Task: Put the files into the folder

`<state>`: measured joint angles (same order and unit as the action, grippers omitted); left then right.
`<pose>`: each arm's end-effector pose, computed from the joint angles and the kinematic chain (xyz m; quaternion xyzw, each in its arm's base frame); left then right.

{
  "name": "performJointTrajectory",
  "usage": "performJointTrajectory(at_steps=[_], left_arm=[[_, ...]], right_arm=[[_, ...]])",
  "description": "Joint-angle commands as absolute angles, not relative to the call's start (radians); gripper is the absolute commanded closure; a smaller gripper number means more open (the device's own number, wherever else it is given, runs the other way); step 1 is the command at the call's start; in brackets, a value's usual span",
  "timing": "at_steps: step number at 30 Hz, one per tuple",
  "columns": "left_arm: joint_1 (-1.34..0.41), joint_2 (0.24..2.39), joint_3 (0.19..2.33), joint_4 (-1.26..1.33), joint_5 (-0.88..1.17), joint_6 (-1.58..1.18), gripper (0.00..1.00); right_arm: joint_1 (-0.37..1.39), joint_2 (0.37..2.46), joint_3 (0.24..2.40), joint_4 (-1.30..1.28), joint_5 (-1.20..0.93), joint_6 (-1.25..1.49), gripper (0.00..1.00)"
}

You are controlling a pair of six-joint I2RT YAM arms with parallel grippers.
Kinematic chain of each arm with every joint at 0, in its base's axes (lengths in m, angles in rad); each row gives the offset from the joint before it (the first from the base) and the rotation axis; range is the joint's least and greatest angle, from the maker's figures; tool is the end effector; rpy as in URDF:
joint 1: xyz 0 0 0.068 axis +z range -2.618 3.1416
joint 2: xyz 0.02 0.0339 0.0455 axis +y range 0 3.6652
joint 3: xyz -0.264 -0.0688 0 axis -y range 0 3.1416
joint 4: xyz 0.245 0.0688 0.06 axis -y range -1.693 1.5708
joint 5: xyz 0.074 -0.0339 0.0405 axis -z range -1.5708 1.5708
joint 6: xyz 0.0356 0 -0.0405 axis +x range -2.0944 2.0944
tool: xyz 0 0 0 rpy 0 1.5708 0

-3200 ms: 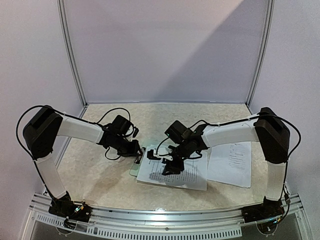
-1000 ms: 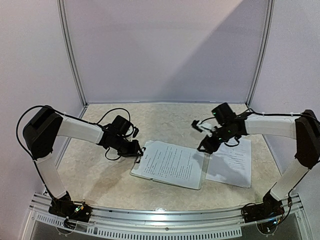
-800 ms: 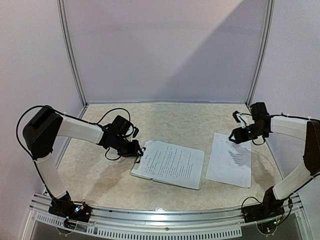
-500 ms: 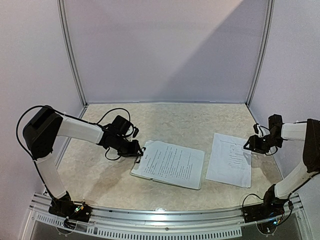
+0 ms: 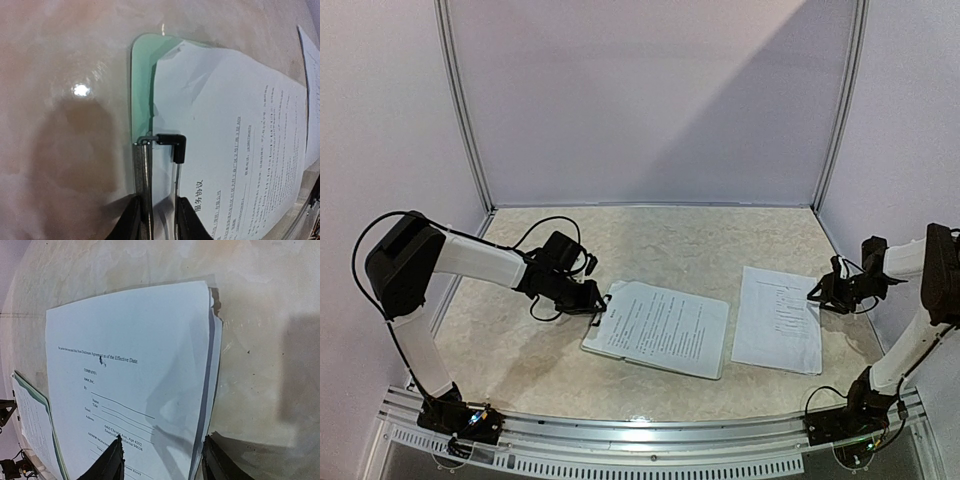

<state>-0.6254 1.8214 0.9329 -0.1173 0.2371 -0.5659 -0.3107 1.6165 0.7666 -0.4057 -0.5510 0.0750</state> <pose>0.2745 -0.2086 0.1252 0.0613 0.9522 -0.2493 0.1654 0.2639 -0.0652 0.1336 0.1402 0.9409 0.2490 0.1816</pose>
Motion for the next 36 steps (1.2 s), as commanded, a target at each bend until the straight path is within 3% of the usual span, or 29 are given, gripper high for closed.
performJointTrajectory(at_steps=[1,12,36], left_arm=[[-0.647,1.856,0.890,-0.206,0.267,-0.573,1.00],[-0.647,1.860,0.890,-0.203,0.270,-0.573,1.00],[-0.647,1.857,0.885,-0.208,0.270,-0.567,1.00]], right_arm=[[-0.308,1.636,0.769,-0.426,-0.535,0.086,0.48],[-0.308,1.557,0.774,-0.380,-0.532,0.079,0.49],[-0.307,1.687,0.795,-0.376,-0.651,0.113,0.50]])
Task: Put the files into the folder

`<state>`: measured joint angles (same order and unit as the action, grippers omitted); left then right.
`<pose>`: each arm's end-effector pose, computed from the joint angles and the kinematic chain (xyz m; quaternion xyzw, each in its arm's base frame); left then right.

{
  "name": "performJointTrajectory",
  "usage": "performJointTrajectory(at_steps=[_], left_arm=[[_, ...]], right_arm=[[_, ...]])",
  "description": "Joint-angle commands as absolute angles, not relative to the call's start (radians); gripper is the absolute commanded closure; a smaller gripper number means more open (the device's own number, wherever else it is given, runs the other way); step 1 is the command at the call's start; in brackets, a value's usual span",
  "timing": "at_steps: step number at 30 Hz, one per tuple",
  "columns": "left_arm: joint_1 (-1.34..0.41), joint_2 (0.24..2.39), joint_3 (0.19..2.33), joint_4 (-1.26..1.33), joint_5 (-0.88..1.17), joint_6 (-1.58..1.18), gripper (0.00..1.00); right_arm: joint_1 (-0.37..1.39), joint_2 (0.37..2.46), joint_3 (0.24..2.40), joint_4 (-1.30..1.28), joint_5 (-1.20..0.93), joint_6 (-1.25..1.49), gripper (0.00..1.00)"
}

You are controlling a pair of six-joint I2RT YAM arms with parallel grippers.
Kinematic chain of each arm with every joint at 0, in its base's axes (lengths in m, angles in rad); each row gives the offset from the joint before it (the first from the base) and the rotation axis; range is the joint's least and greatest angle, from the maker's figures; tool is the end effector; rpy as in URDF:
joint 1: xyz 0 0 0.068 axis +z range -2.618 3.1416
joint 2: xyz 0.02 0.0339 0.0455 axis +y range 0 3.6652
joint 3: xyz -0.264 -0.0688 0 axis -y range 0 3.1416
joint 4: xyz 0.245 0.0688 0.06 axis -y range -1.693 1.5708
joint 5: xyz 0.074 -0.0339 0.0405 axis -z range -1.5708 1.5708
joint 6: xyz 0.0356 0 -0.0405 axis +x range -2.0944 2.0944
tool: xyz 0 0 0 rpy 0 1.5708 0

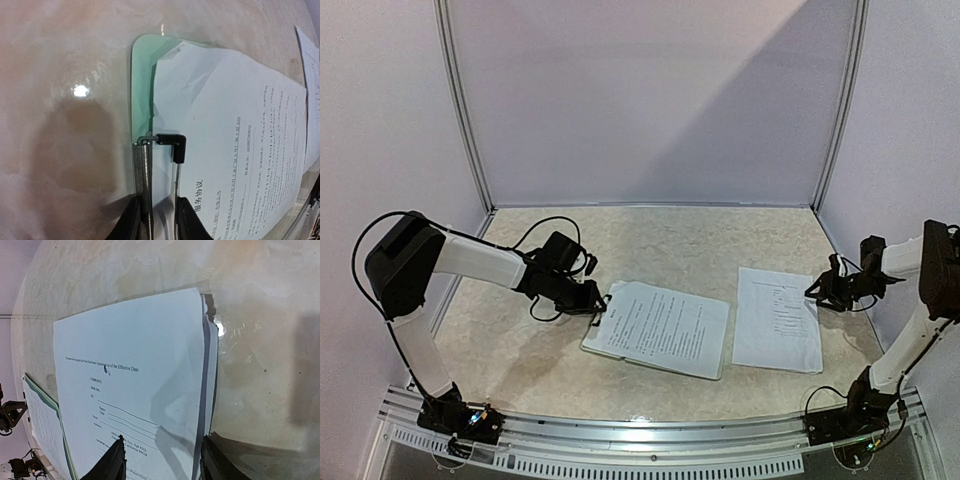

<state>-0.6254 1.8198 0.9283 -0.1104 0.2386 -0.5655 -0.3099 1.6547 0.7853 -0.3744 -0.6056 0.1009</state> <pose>0.2741 -0.2083 0.1250 0.0619 0.9516 -0.2509 0.1666 0.2721 -0.0659 0.1303 0.1446 0.9319 0.2764 0.1852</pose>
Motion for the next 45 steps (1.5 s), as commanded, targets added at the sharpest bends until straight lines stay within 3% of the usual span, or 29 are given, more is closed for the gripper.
performJointTrajectory(at_steps=[1,31,45], left_arm=[[-0.647,1.855,0.886,-0.209,0.269,-0.566,1.00],[-0.647,1.862,0.894,-0.212,0.268,-0.570,1.00],[-0.647,1.864,0.894,-0.208,0.267,-0.569,1.00]], right_arm=[[-0.307,1.687,0.795,-0.376,-0.667,0.111,0.50],[-0.306,1.771,0.788,-0.437,-0.766,0.058,0.51],[-0.276,1.702,0.771,-0.444,-1.024,-0.030,0.55]])
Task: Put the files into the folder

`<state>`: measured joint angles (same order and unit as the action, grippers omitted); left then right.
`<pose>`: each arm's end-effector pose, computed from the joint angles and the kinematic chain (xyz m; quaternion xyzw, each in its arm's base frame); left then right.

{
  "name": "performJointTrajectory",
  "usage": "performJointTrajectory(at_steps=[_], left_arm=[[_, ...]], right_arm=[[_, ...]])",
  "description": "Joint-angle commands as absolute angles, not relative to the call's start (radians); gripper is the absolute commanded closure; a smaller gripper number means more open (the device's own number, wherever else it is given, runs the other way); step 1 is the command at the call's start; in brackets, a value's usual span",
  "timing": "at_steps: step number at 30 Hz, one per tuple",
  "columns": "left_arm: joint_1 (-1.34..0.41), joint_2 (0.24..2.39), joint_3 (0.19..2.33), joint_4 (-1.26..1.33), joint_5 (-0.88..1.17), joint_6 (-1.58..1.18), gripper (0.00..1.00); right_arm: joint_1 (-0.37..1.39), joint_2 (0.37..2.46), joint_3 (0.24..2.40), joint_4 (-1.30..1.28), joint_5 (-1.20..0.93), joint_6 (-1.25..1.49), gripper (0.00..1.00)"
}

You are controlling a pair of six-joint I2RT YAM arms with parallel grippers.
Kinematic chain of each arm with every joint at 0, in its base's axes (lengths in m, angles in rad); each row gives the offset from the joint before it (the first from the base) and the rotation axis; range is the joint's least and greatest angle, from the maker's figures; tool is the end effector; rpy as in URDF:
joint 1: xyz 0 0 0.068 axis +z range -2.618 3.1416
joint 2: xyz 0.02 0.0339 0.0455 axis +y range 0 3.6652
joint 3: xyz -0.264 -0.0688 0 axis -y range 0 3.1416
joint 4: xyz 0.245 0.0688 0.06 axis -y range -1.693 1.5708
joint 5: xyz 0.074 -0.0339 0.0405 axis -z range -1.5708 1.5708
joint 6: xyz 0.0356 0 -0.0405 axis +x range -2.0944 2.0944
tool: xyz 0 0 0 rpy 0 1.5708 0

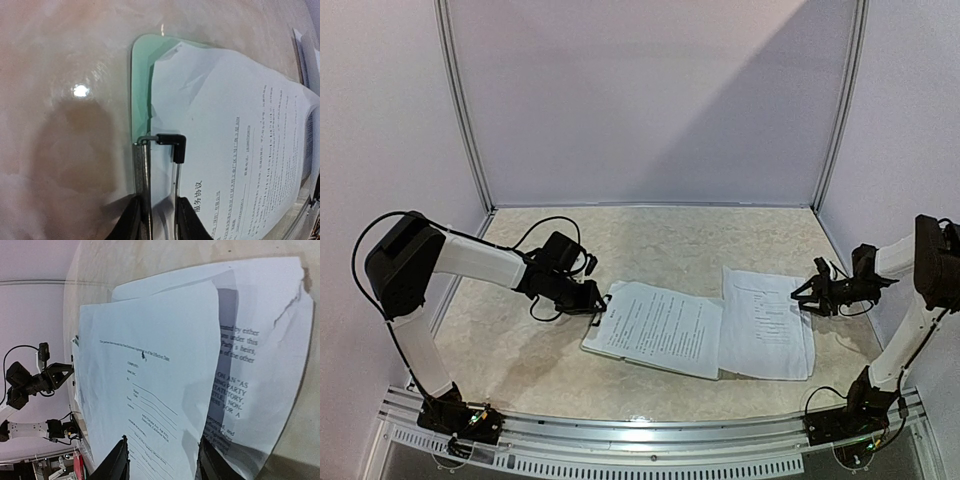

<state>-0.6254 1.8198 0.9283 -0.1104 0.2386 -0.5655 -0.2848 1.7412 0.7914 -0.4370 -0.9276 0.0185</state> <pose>0.2741 -0.2083 0.1250 0.0619 0.9516 -0.2509 0.1666 0.2705 -0.0495 0.1156 0.0939 0.8866 0.4306 0.1406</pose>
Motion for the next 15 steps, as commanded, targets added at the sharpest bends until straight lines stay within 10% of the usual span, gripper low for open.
performJointTrajectory(at_steps=[1,15], left_arm=[[-0.647,1.863,0.893,-0.208,0.268,-0.570,1.00],[-0.647,1.864,0.899,-0.215,0.267,-0.567,1.00]], right_arm=[[-0.276,1.695,0.768,-0.441,-1.033,-0.036,0.55],[-0.275,1.751,0.763,-0.439,-0.845,-0.020,0.55]])
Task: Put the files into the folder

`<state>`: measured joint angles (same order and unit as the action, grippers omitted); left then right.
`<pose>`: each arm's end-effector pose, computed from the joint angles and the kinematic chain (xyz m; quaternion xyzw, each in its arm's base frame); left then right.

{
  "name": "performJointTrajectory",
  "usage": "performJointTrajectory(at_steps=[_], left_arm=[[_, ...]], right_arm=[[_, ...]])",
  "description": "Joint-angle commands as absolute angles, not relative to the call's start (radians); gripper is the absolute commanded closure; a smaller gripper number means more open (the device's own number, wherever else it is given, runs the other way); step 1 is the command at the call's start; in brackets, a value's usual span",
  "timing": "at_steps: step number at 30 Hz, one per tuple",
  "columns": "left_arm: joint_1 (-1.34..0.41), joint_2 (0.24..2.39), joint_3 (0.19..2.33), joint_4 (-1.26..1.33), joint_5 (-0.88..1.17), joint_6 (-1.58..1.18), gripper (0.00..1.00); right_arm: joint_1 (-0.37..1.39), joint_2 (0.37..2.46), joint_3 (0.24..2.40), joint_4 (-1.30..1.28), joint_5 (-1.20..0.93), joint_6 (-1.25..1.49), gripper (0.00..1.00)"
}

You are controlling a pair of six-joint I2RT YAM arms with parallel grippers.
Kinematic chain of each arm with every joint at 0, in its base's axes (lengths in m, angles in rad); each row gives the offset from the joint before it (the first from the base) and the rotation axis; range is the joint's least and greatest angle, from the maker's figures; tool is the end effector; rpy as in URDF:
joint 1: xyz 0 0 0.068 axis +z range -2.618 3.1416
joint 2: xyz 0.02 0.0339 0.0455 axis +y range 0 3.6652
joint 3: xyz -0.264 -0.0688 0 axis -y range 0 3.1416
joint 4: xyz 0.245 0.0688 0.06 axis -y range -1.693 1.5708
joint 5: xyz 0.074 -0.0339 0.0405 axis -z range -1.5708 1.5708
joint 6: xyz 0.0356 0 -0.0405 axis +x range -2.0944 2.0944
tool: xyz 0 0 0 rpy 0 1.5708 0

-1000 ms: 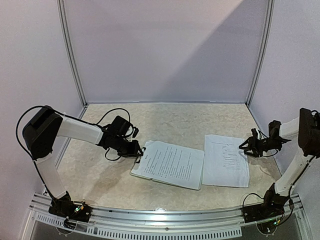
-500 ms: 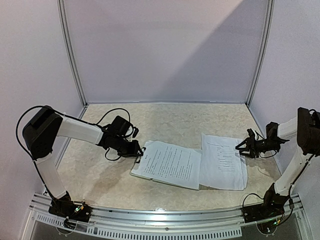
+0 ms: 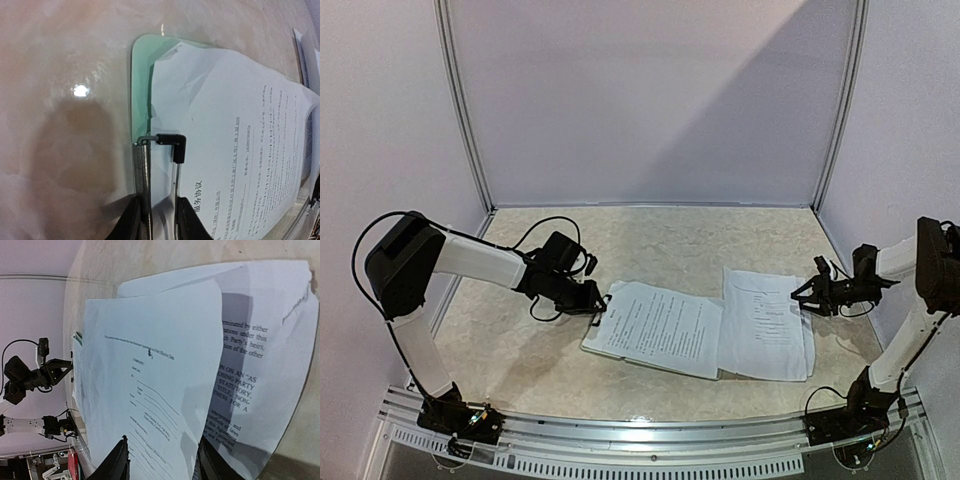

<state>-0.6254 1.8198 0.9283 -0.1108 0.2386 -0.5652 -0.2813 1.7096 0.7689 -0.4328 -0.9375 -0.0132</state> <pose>0.2741 -0.2083 0.1249 0.0620 0.9516 -0.2507 0.1665 0.2654 -0.0468 0.1191 0.0746 0.8858 0.4318 0.1529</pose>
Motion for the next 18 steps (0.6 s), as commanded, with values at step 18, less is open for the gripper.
performJointTrajectory(at_steps=[18], left_arm=[[-0.646,1.867,0.904,-0.223,0.267,-0.563,1.00]], right_arm=[[-0.234,1.770,0.770,-0.523,-1.154,-0.177,0.57]])
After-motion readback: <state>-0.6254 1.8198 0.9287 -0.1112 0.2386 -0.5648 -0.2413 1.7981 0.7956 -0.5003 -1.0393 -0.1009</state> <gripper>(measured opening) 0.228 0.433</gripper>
